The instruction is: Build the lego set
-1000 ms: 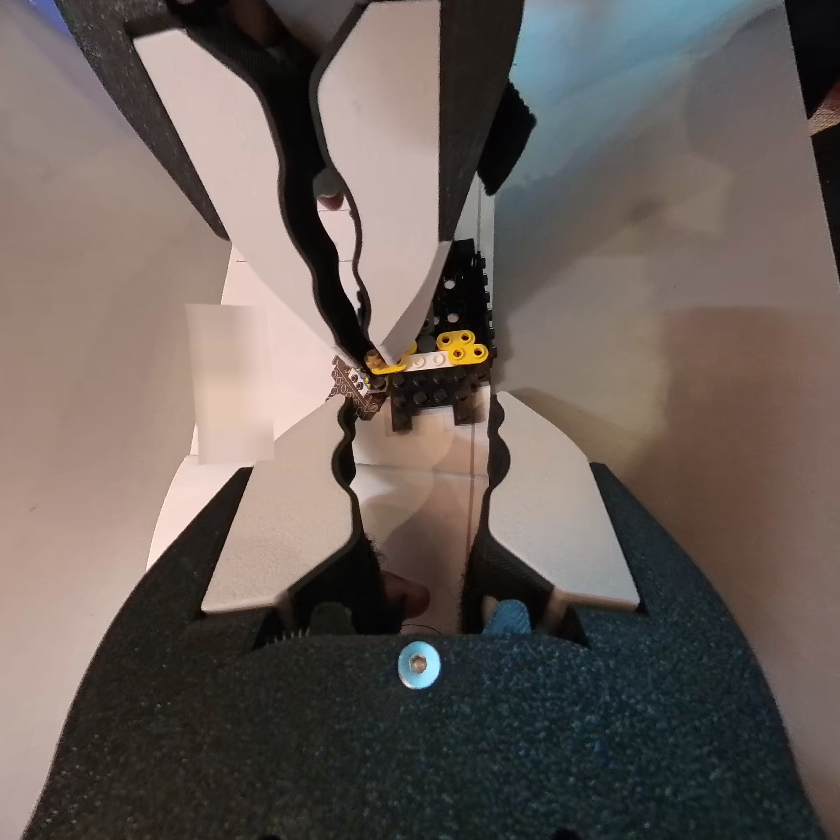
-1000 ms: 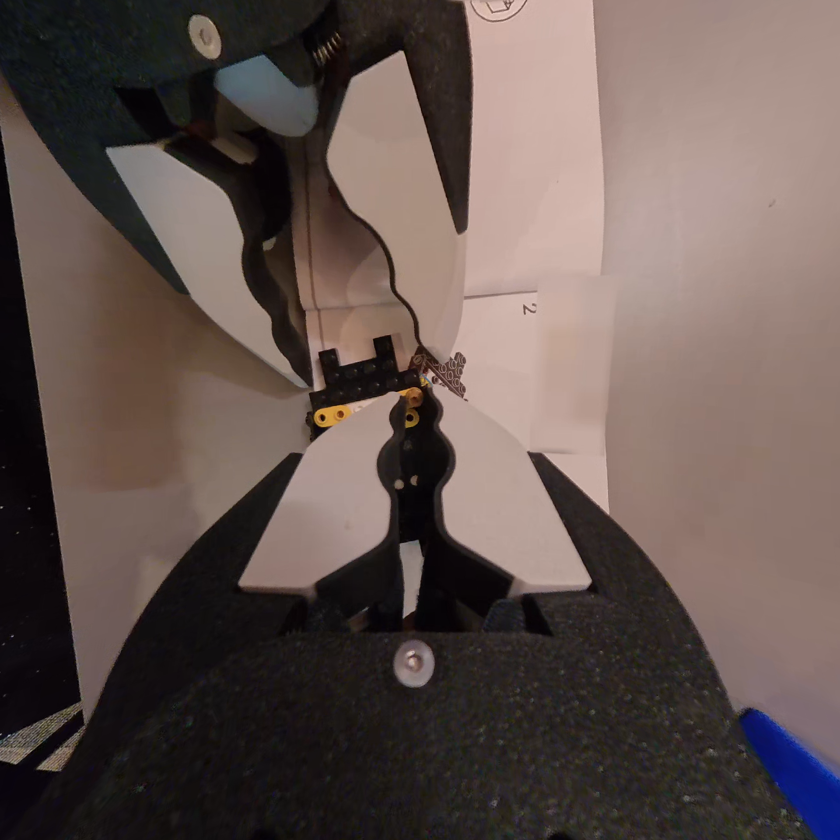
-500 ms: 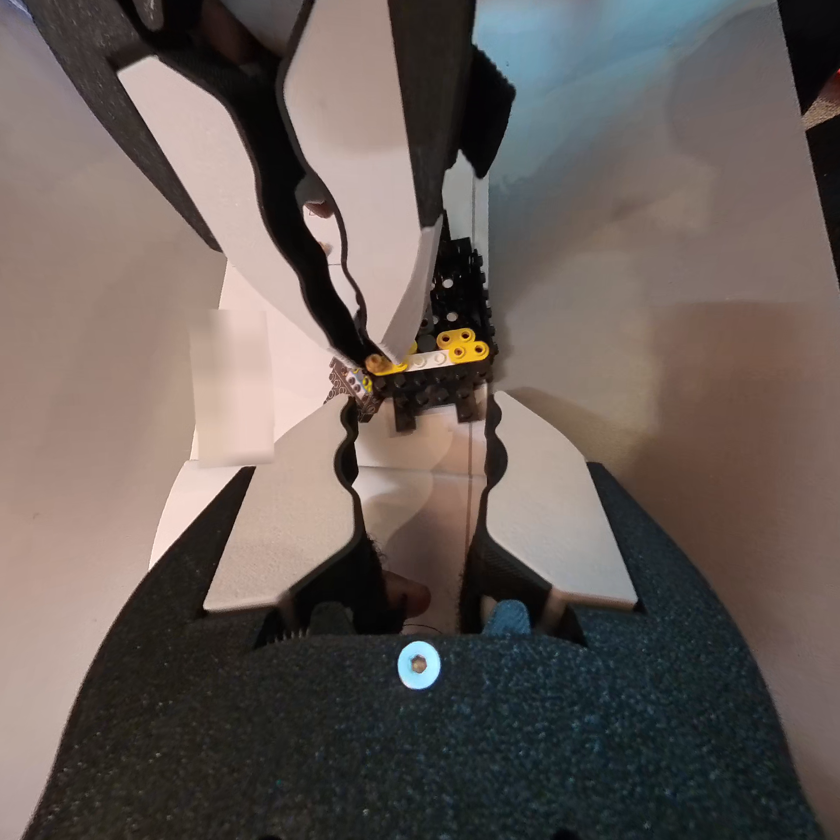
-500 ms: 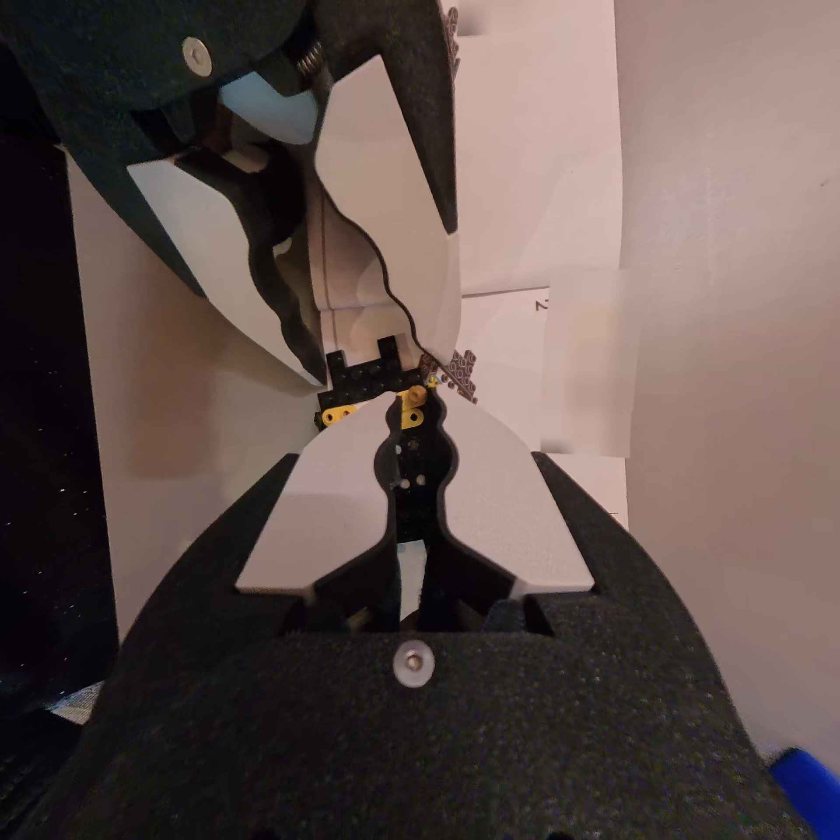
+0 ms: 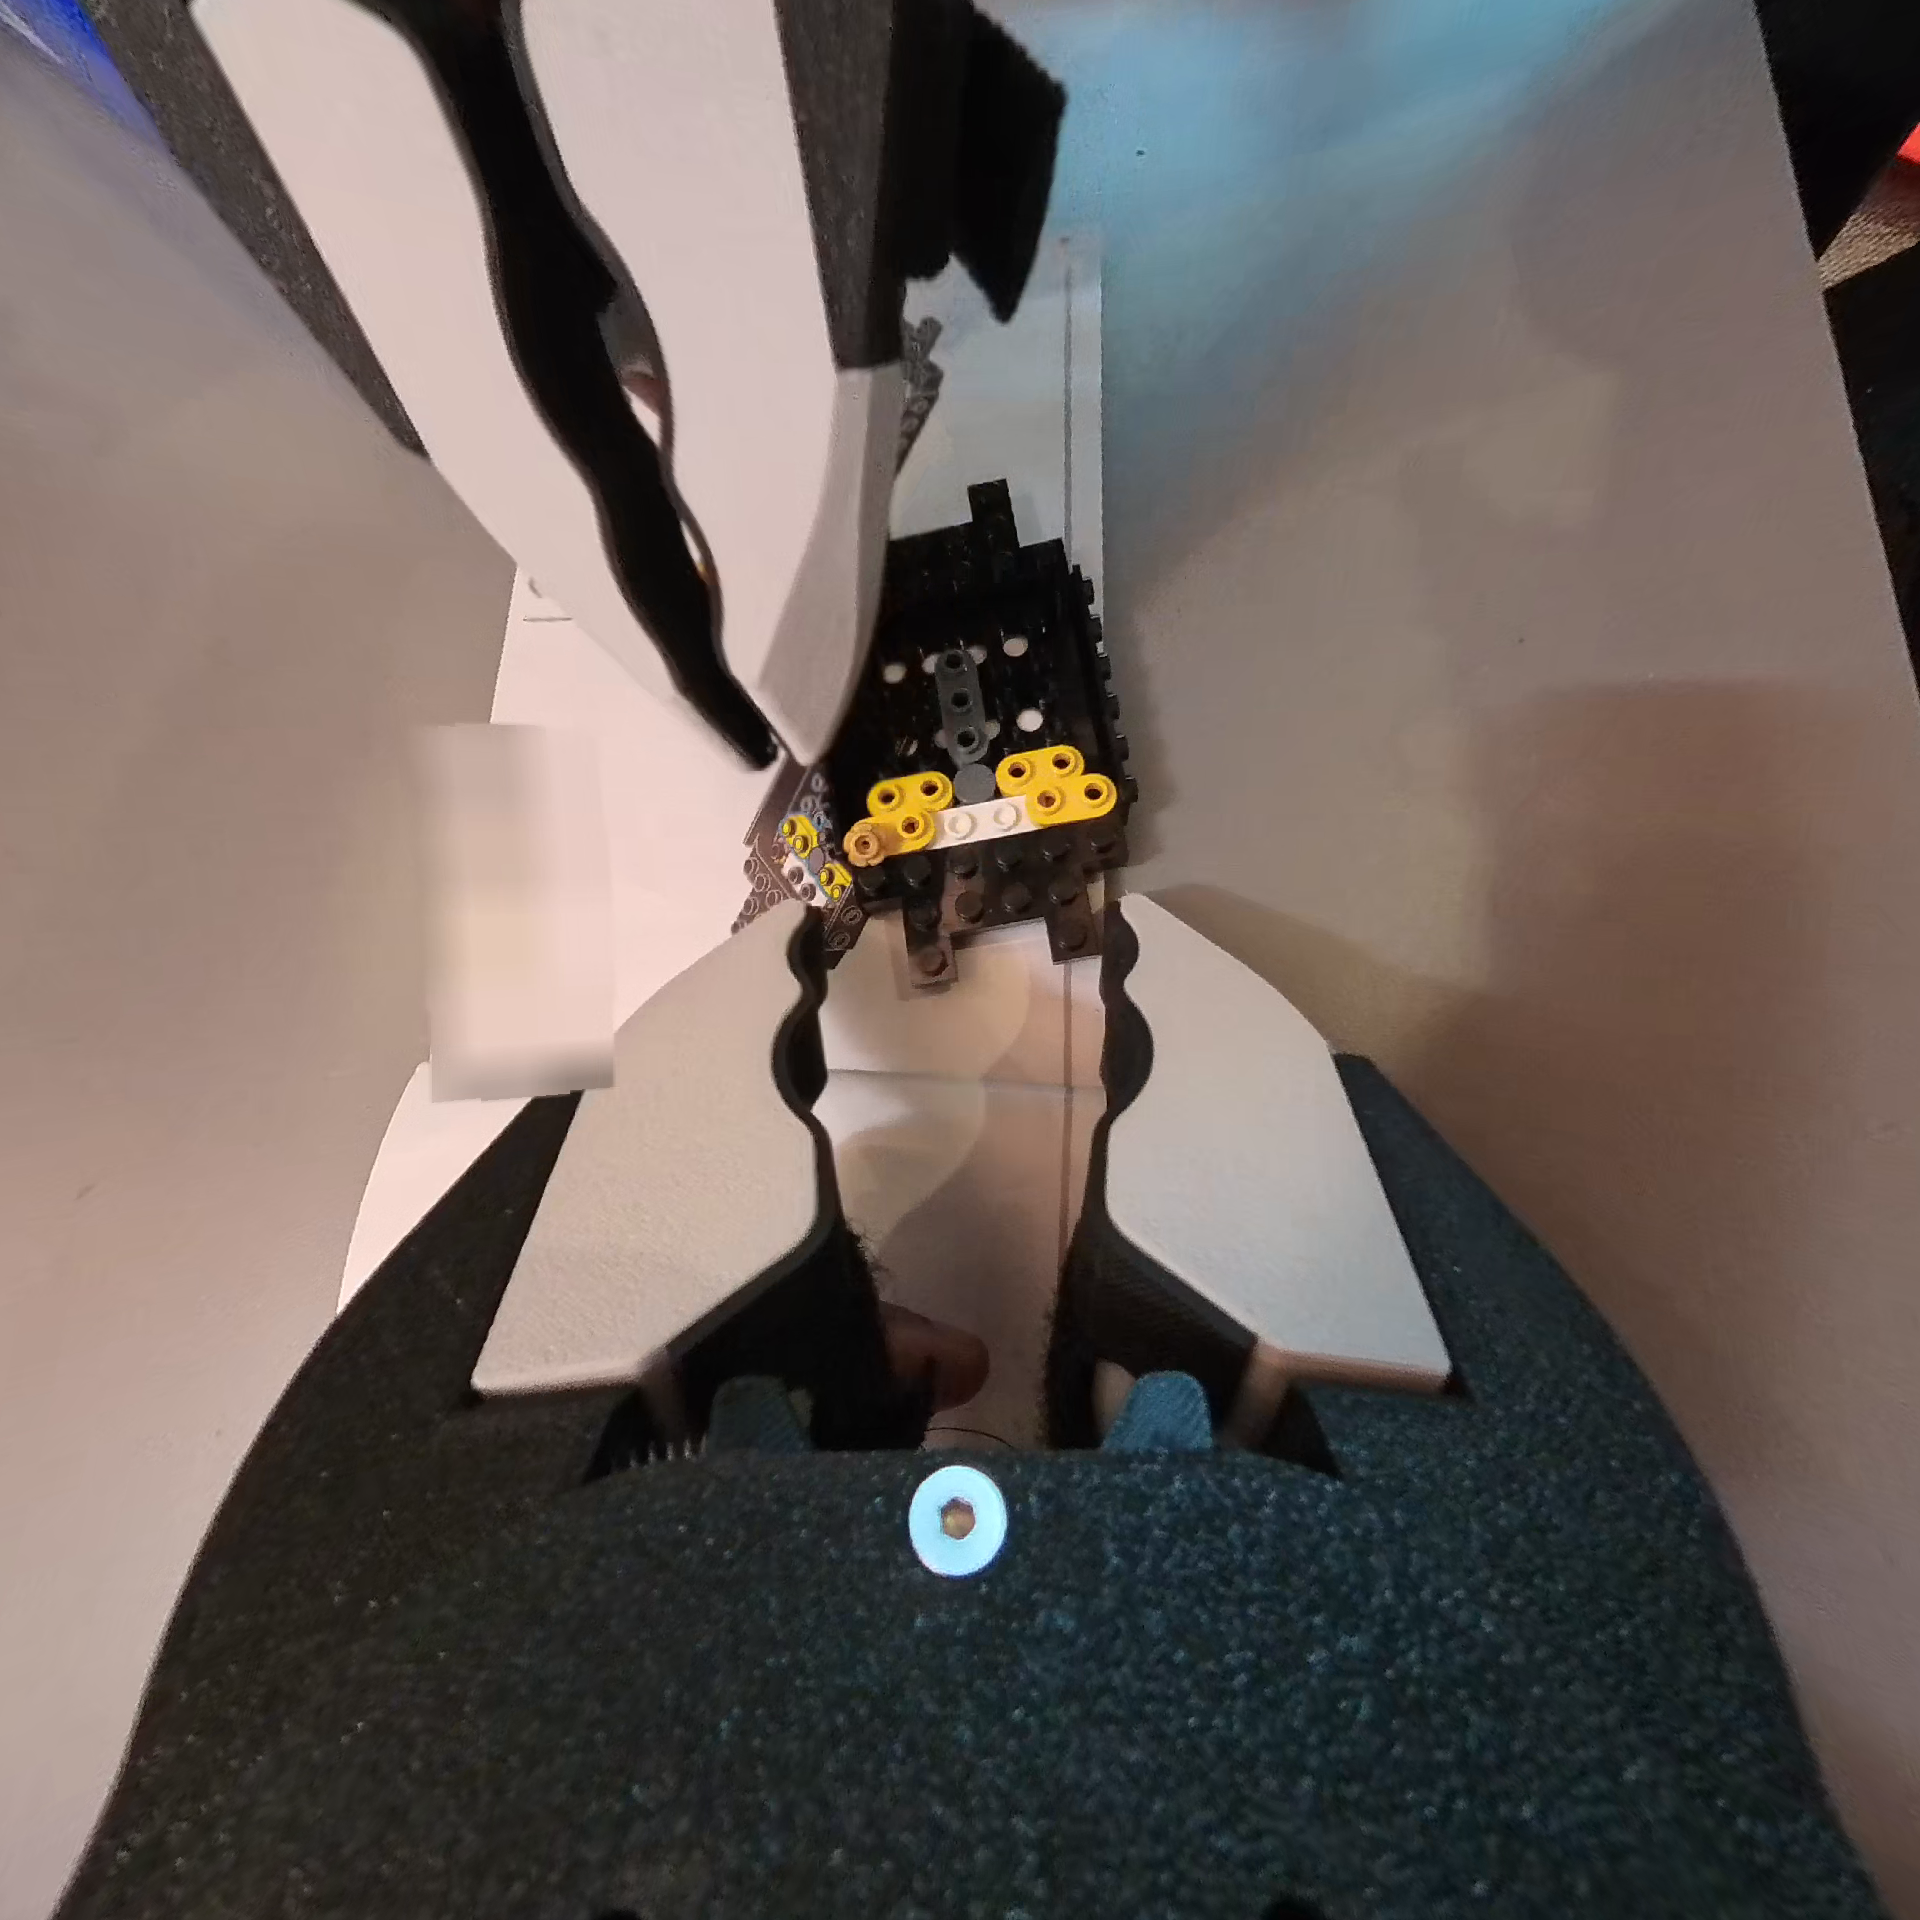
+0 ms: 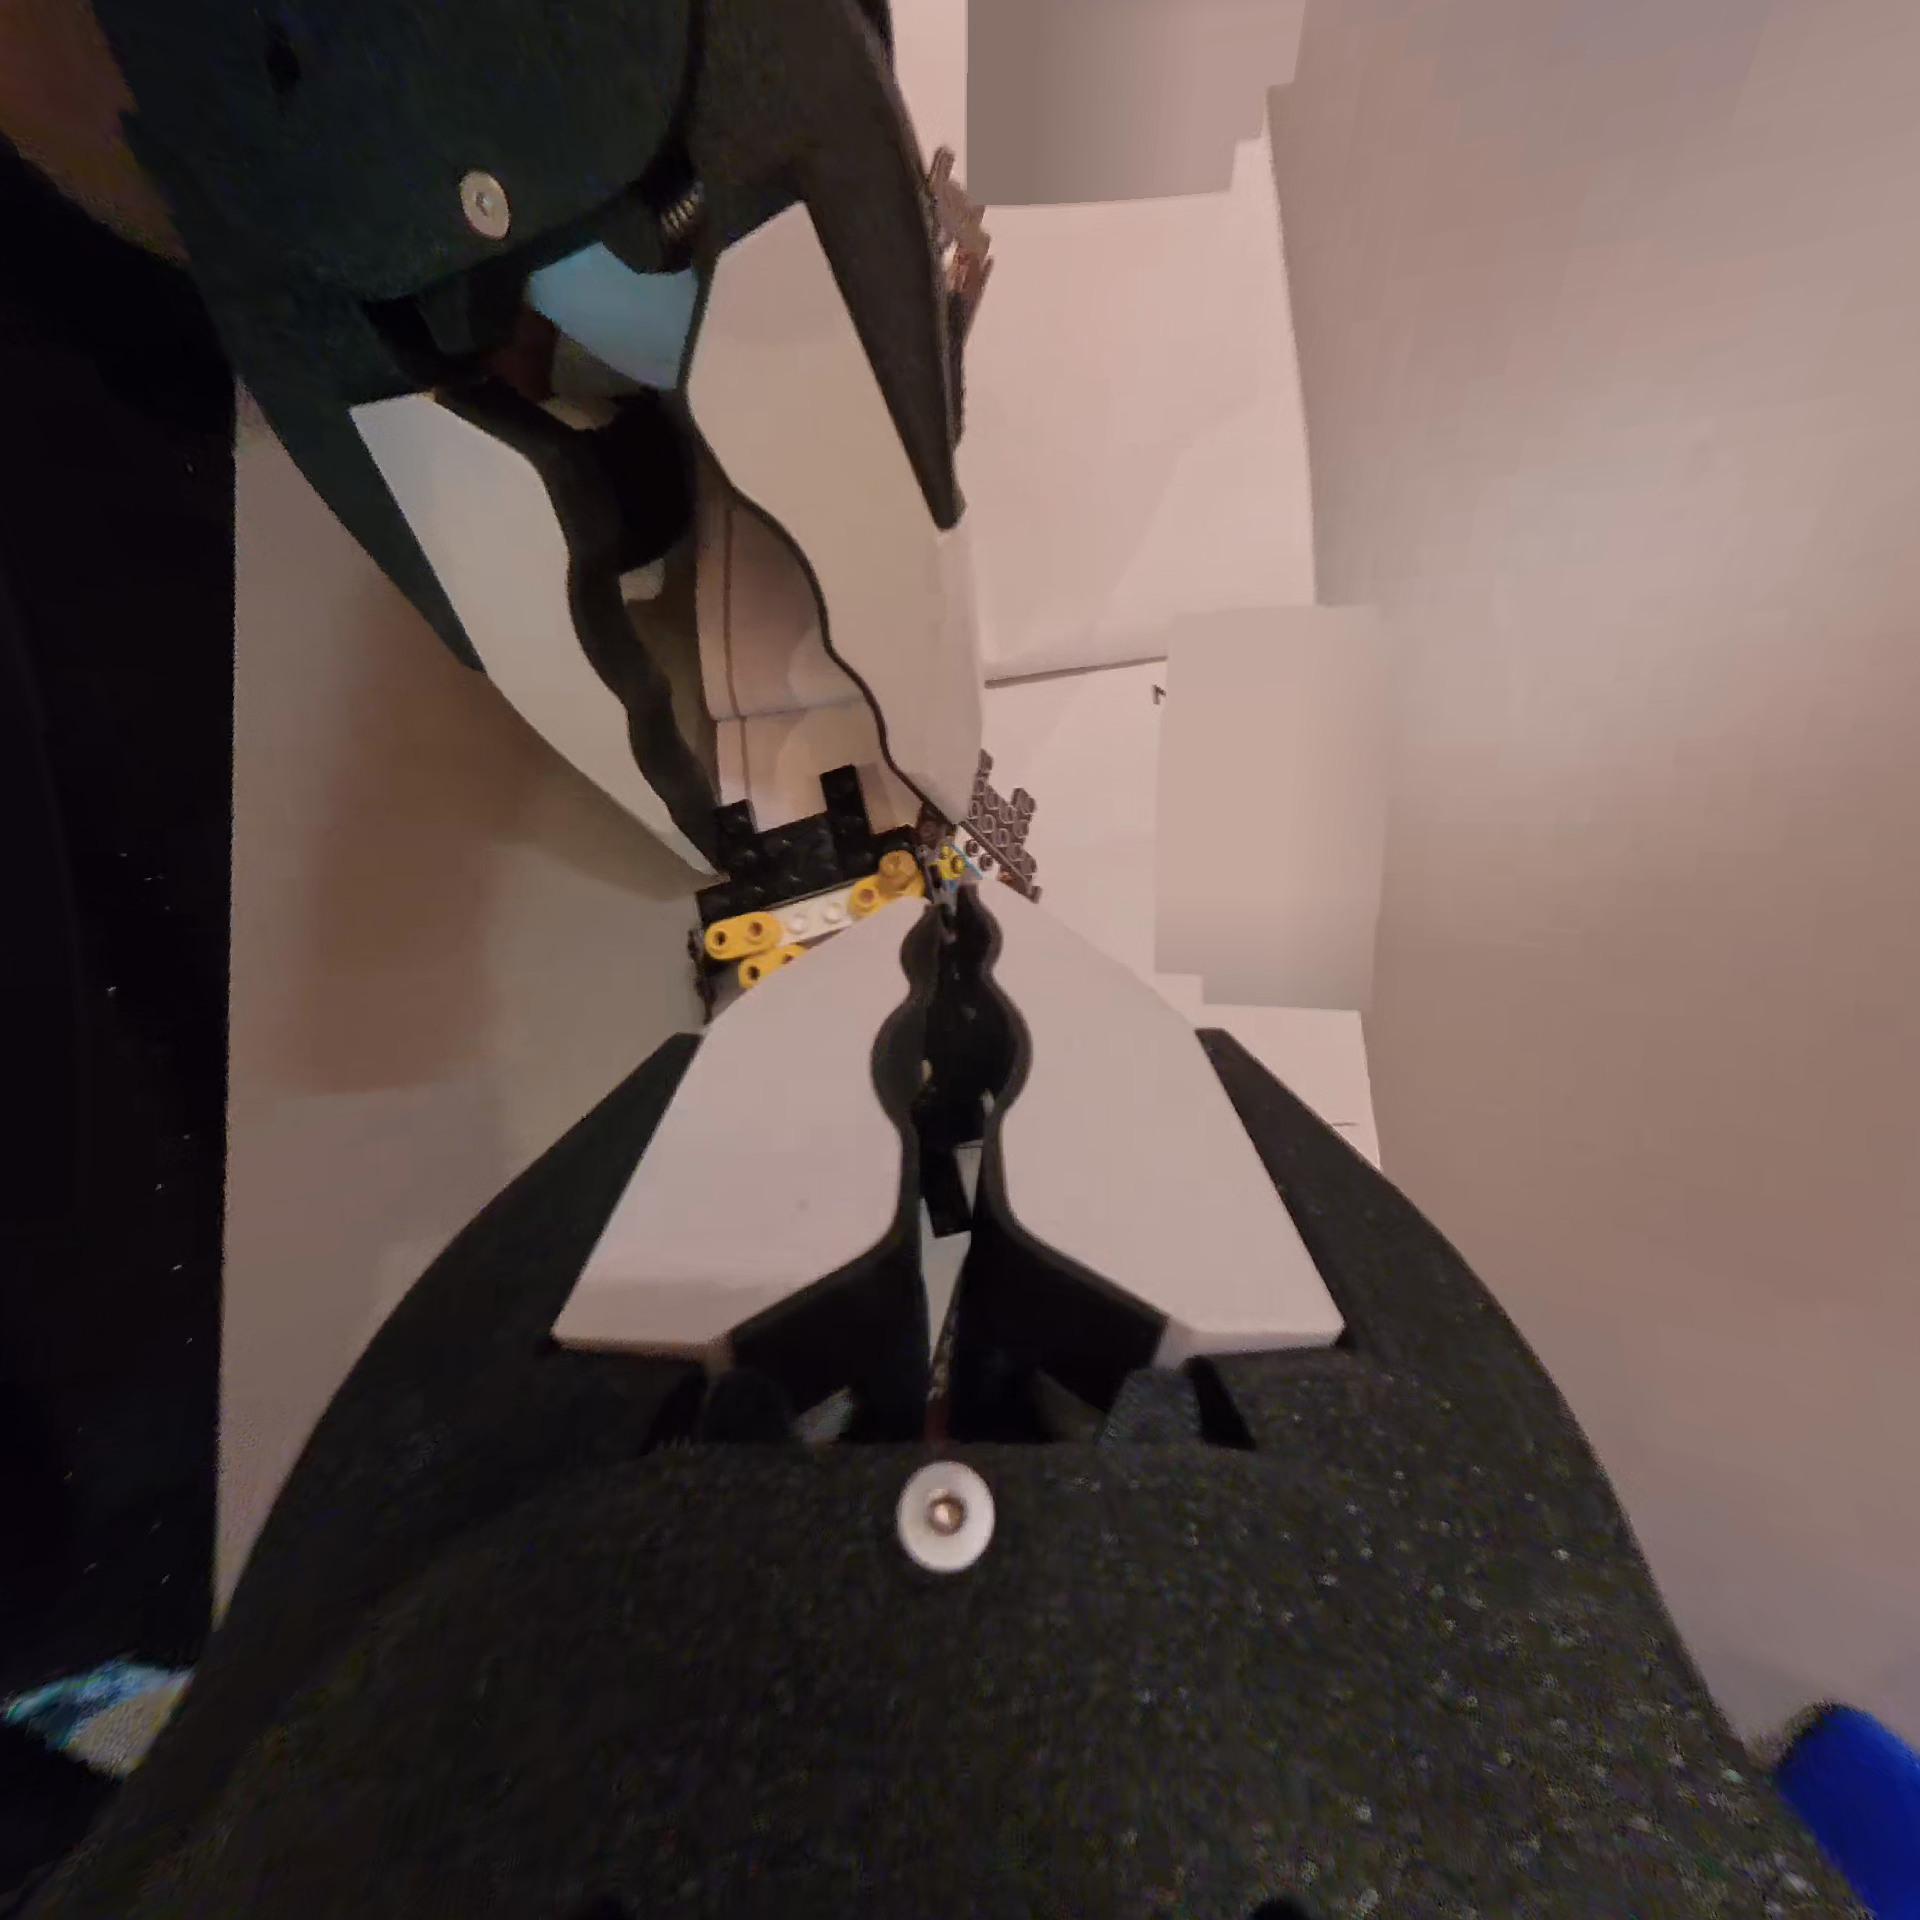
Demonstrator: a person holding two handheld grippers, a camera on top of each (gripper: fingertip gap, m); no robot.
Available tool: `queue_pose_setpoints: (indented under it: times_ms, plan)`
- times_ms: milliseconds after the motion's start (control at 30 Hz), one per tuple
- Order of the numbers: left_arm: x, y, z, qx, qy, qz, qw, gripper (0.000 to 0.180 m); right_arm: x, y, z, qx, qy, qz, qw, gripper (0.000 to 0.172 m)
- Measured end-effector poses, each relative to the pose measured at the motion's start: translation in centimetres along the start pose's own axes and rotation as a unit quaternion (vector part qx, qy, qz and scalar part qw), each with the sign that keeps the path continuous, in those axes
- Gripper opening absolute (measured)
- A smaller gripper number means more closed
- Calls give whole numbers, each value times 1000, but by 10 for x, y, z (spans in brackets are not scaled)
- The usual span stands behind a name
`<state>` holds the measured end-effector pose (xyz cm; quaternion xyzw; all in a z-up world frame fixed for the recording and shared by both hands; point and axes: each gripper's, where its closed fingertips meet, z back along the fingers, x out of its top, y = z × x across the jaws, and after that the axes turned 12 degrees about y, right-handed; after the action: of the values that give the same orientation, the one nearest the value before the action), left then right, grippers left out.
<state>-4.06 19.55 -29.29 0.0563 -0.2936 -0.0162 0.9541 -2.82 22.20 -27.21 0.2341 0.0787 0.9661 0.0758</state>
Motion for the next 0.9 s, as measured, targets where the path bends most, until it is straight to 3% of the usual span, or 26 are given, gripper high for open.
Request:
queue_pose_setpoints:
  times_ms: [33, 67, 133, 167, 267, 400, 600, 900]
  plan:
    - [0, 0, 0, 0, 0, 0, 1000, 50, -1, 0, 2, 7, -29, -3, 1000, 4]
    - [0, 0, 0, -1, 0, -1, 1000, 50, -3, 5, 4, 33, -60, -7, 998, 10]
    - [0, -1, 0, -2, -1, 0, 1000, 49, -12, 13, 8, 77, -102, -31, 991, 47]
    - [0, 0, 0, -3, -1, 1, 1000, 49, -20, 13, 8, 82, -103, -42, 990, 57]
    - [0, -1, 0, -7, -1, 3, 1000, 49, -38, 18, 1, 48, -81, -13, 995, 66]
    - [0, -1, 0, -12, -3, 7, 1000, 48, -38, 21, -7, -24, -51, 53, 997, 77]
    - [0, -2, 0, -11, -6, 6, 1000, 47, -31, 16, -13, -64, -35, 97, 993, 61]
    - [8, -1, 10, 13, -43, -35, 998, 51, -29, 16, -14, -81, -46, 57, 994, 61]
